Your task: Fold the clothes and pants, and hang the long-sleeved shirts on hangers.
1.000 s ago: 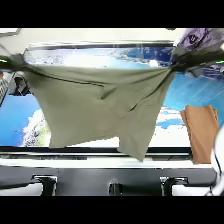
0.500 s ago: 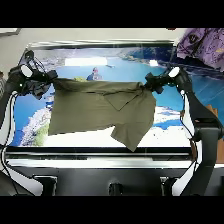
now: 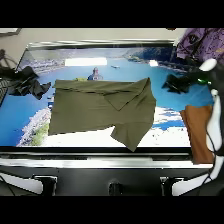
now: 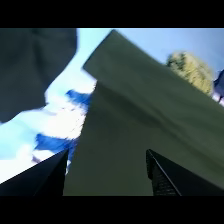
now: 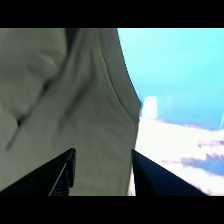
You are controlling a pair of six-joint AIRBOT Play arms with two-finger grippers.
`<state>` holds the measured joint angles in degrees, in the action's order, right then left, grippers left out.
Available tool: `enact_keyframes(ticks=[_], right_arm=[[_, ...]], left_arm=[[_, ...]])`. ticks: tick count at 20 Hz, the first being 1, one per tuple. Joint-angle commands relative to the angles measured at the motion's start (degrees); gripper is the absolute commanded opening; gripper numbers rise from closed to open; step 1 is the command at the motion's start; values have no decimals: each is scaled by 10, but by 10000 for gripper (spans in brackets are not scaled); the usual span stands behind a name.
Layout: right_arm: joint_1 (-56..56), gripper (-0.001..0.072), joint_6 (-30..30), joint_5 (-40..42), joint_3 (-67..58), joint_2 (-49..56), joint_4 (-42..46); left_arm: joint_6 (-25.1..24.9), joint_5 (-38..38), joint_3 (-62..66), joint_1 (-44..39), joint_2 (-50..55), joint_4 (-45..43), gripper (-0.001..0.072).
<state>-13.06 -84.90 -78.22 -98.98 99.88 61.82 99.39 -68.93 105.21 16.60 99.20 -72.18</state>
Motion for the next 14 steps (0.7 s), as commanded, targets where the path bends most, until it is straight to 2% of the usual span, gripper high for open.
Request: enact_keyframes(ticks=[1,3,6,10,14], right_arm=[[-66,416,102,-54,183,-94,-70],[-70,417,134,-34,313,-121,-87],[-70,417,192,21,427,-124,-165],[-70,417,248,88,468,-120,-212],[-70,418,276,96,468,-91,-233]], left_arm=[[-3,-52,-70,50,-78,-7,551],[-3,-50,-131,56,-120,-12,551],[-3,-52,-167,55,-141,-22,550],[-3,-50,-167,55,-140,-22,549],[-3,-51,-167,54,-140,-22,549]])
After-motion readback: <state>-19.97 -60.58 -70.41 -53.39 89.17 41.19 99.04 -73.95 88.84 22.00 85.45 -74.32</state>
